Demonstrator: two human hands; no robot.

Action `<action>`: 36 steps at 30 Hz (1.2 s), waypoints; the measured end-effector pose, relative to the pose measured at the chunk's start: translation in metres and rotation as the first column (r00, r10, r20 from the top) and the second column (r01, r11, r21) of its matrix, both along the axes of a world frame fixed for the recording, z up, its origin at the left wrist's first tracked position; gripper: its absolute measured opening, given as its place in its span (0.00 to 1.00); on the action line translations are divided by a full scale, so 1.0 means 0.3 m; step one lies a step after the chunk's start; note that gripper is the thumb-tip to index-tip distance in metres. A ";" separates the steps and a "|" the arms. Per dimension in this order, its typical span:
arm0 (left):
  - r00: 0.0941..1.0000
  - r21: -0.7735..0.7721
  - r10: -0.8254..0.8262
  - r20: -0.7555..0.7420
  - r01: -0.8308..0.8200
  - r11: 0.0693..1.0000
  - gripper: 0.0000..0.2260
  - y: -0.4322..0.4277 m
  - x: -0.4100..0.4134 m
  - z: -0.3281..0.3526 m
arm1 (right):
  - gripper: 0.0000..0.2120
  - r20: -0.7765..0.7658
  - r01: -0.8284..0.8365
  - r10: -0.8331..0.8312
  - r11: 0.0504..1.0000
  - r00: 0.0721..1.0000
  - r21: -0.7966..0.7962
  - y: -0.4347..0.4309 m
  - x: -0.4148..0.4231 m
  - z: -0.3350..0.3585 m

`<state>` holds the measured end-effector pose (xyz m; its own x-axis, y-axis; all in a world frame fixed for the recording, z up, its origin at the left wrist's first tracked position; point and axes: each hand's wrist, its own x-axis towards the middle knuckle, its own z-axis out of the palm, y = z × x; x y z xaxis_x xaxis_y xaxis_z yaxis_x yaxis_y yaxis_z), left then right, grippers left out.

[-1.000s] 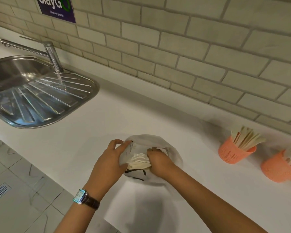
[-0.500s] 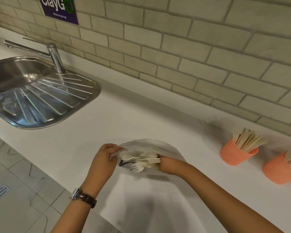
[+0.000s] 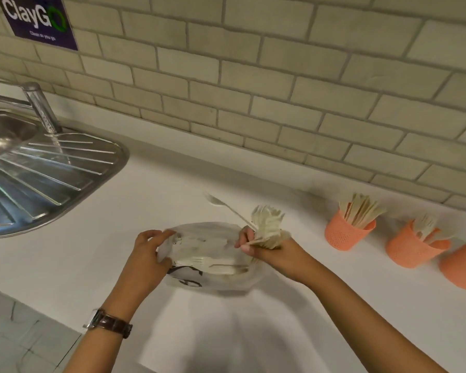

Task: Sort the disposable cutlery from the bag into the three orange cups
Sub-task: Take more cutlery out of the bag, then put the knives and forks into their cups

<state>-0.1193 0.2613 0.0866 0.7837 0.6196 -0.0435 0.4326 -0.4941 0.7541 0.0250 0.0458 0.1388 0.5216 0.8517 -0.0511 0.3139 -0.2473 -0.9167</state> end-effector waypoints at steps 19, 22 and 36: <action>0.911 -0.734 -0.224 0.346 0.412 0.540 0.11 -0.647 0.319 0.219 | 0.03 -0.519 0.572 -0.418 0.801 0.746 0.178 -0.391 -0.207 -0.016; 0.905 -0.723 -0.092 0.416 0.390 0.570 0.10 -0.654 0.362 0.241 | 0.05 -0.579 0.619 -0.430 0.767 0.692 0.170 -0.429 -0.229 -0.025; 0.795 -0.577 -0.495 0.350 0.600 0.555 0.10 -0.787 0.362 0.196 | 0.12 -0.542 0.884 -0.739 0.467 0.401 0.018 -0.548 -0.232 -0.018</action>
<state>-0.0107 0.0251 0.1453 0.9906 -0.0734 -0.1150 0.1165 0.0154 0.9931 -0.0445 -0.1186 0.1335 0.9499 0.0371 -0.3103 -0.3125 0.0983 -0.9448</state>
